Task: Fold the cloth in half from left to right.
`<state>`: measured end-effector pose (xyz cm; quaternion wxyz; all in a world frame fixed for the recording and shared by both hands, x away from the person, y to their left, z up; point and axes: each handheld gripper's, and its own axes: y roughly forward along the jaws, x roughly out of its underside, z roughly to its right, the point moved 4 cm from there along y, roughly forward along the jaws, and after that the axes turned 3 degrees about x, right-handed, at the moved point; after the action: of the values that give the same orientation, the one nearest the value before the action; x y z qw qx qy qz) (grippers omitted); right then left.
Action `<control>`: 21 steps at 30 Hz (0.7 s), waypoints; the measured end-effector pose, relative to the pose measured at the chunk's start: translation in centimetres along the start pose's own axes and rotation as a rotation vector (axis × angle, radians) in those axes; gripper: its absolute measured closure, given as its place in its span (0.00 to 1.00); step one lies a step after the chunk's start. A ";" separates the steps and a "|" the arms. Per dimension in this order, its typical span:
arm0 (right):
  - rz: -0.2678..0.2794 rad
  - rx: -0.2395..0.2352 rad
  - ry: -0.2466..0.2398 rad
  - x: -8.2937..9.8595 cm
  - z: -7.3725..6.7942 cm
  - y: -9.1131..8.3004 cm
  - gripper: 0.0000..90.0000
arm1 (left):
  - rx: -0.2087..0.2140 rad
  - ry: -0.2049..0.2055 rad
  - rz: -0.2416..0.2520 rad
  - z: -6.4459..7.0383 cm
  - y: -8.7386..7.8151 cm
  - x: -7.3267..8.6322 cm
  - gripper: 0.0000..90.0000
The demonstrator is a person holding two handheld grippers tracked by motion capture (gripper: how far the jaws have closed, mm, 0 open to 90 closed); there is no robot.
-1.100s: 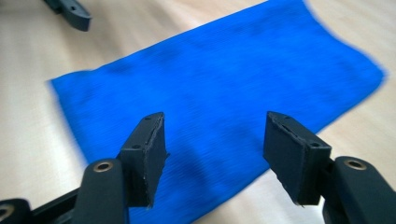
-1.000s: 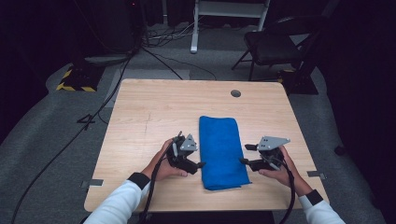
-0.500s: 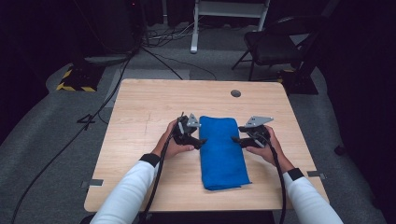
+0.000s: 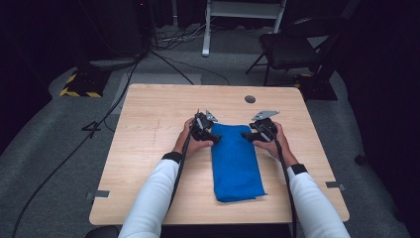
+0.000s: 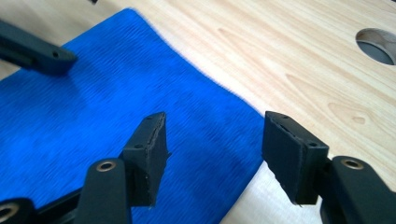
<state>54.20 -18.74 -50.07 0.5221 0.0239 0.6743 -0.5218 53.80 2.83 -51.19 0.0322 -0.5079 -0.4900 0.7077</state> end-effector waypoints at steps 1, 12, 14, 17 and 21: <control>-0.006 0.003 0.007 -0.1 0.2 0.2 0.44 | 0.002 -0.003 -0.008 -0.1 0.2 0.0 0.25; -0.077 0.004 -0.002 -0.3 -0.7 2.8 0.39 | -0.027 -0.017 -0.052 -1.1 0.5 0.8 0.34; -0.075 0.003 -0.002 -0.3 -0.7 2.8 0.39 | -0.023 -0.020 -0.051 -1.3 0.4 0.9 0.34; -0.082 0.007 0.008 -0.3 -0.5 3.1 0.32 | -0.020 -0.021 -0.056 -1.4 0.3 1.0 0.34; -0.091 -0.004 0.049 -0.2 -0.2 3.4 0.28 | 0.001 -0.028 -0.054 -1.5 0.3 1.1 0.37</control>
<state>56.10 -16.96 -52.21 0.4812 0.0050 0.6883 -0.5428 54.50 4.30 -52.20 0.0447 -0.4845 -0.5036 0.7139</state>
